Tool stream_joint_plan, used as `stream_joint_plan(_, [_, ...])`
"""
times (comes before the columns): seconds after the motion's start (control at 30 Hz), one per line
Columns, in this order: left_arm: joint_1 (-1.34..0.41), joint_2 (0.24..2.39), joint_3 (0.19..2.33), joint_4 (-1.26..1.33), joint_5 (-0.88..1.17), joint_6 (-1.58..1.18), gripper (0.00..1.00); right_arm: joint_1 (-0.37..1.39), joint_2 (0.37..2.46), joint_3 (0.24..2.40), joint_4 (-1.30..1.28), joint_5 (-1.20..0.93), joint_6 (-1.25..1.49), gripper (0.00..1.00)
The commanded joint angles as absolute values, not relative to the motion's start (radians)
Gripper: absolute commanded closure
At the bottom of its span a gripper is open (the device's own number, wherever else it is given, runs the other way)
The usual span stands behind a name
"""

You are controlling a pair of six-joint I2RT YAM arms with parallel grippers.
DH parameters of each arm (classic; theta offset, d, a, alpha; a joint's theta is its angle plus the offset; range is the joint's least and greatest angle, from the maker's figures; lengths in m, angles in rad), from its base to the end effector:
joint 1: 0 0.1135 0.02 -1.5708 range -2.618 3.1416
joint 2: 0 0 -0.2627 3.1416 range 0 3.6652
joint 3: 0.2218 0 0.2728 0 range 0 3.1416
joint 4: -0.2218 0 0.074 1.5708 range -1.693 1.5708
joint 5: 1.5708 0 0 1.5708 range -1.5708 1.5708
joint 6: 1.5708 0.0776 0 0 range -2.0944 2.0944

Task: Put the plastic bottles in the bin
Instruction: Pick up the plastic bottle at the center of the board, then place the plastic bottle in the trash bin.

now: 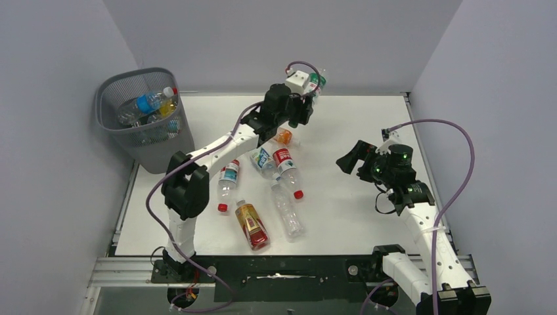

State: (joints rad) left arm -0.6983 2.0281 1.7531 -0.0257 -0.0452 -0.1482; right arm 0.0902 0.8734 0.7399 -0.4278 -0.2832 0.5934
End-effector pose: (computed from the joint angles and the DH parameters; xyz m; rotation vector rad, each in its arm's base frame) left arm 0.4259 -0.3529 0.2898 0.4873 1.8435 -0.5377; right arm 0.2458 0.0440 0.2599 0.3769 2.1564 0.6972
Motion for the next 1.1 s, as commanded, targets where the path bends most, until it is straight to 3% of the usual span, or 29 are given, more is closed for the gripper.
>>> stream_joint_plan(0.0, [-0.665,1.850,1.731,0.040,-0.064,-0.162,0.48,0.096,0.862,0.738,-0.378,-0.306,0.609,0.02])
stream_joint_plan(0.57, [-0.470,1.503,1.596,-0.015,-0.095,-0.176,0.48,0.126,0.865,0.698,-0.334,-0.317,0.631,0.02])
stream_joint_plan(1.07, [-0.284,1.358,1.591,-0.044,-0.064,-0.199,0.47,0.207,0.894,0.687,-0.297,-0.282,0.659,0.02])
